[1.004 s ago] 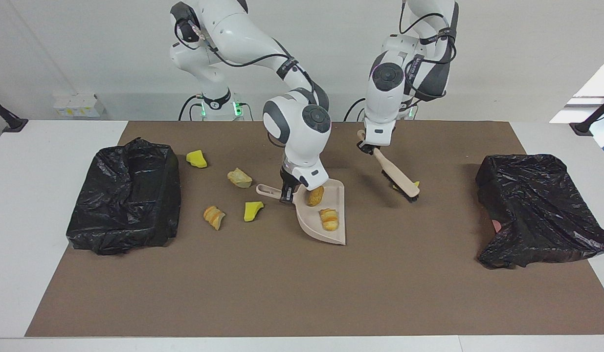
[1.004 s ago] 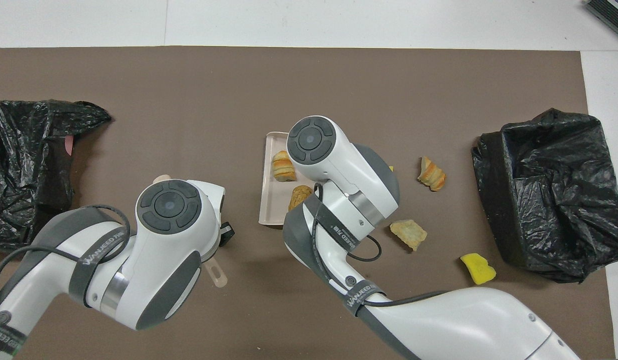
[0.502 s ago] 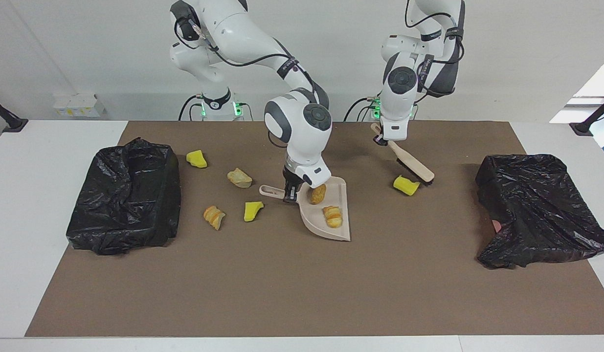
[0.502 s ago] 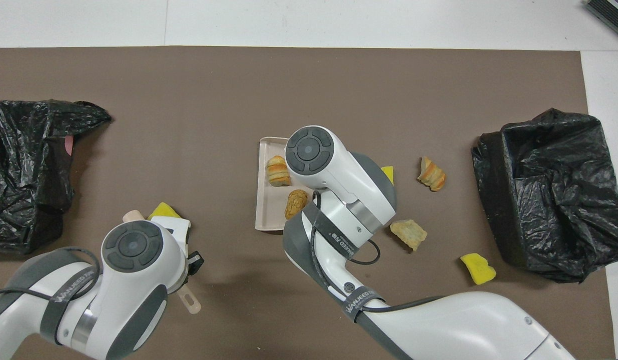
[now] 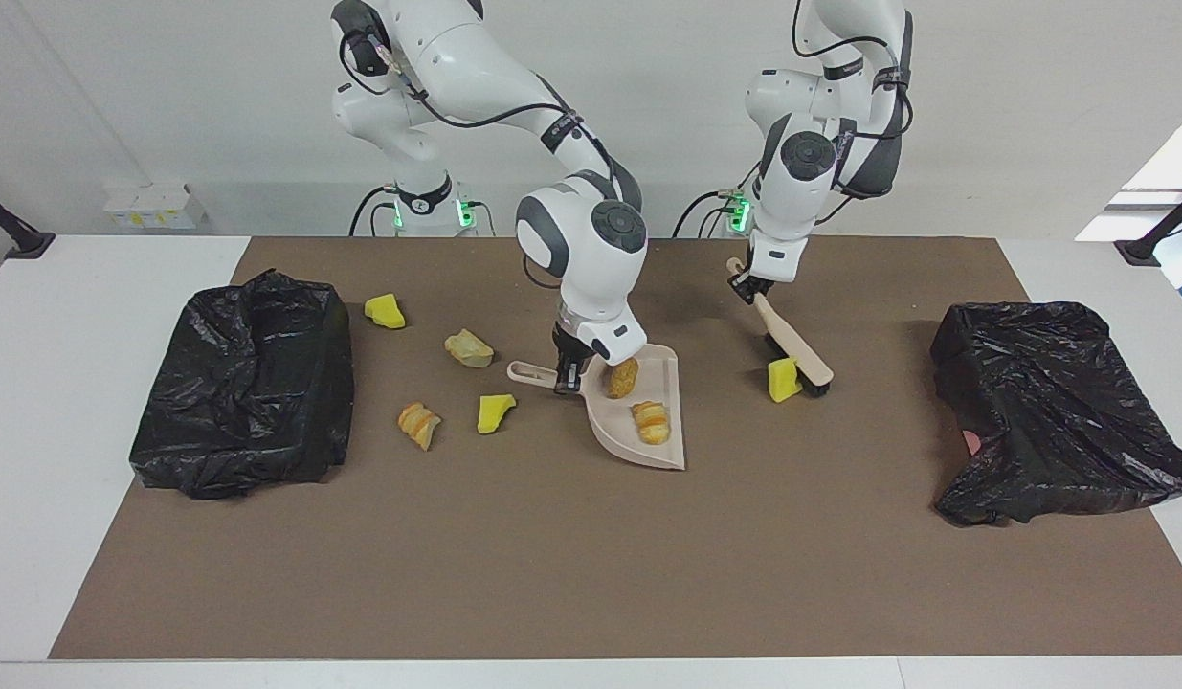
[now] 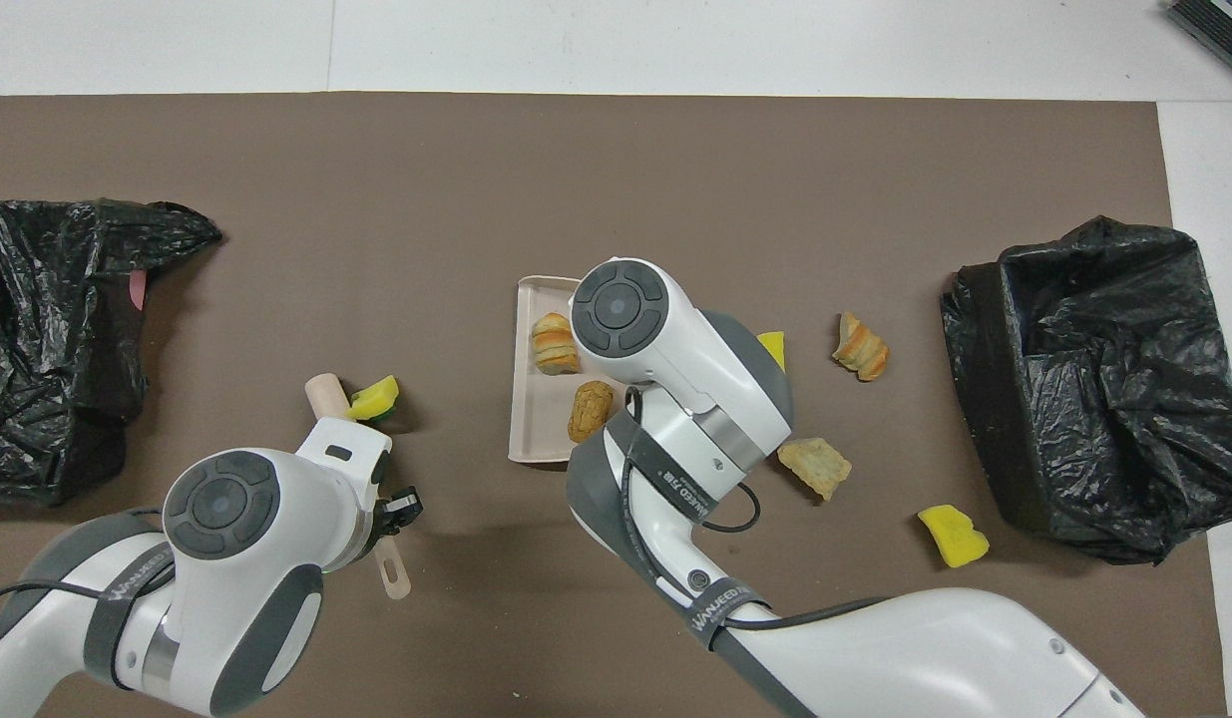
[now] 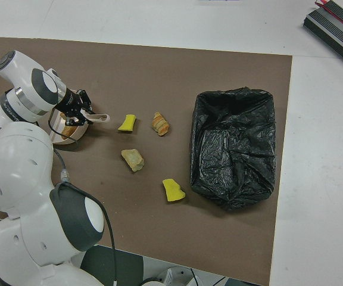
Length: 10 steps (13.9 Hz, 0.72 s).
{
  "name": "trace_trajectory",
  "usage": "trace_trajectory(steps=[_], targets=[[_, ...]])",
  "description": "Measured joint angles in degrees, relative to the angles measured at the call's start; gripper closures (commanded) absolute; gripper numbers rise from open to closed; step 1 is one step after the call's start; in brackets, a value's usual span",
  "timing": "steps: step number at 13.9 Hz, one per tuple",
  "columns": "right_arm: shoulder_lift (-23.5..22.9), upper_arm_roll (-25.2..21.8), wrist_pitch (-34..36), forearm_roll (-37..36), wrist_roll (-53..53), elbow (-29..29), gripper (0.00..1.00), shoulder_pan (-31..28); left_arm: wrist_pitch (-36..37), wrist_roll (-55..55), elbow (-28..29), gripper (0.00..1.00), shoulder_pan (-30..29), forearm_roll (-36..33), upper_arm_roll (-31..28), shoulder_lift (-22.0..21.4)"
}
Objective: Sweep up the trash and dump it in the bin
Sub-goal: 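Sweep the yellow sponge pieces into the dustpan with the left gripper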
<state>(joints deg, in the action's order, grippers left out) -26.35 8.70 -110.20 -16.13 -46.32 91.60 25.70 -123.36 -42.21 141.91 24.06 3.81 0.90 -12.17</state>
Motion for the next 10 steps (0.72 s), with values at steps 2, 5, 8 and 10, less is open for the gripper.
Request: trace_trajectory(steps=[2,5,8,10], targets=[[0.1,0.0,0.0,0.0,0.0,0.1,1.0,0.0,-1.8,5.5,-3.4,1.0,-0.1,3.5,0.1,3.7],[0.1,0.0,0.0,0.0,0.0,0.1,1.0,0.0,-5.9,7.1,-8.4,1.0,1.6,5.3,0.9,10.1],[0.2,0.0,0.0,0.0,0.0,0.2,1.0,0.0,-8.1,7.1,-10.1,1.0,7.4,6.9,1.4,11.6],[0.2,0.0,0.0,0.0,0.0,0.2,1.0,0.0,-9.7,7.1,-10.2,1.0,11.5,7.9,1.6,11.6]])
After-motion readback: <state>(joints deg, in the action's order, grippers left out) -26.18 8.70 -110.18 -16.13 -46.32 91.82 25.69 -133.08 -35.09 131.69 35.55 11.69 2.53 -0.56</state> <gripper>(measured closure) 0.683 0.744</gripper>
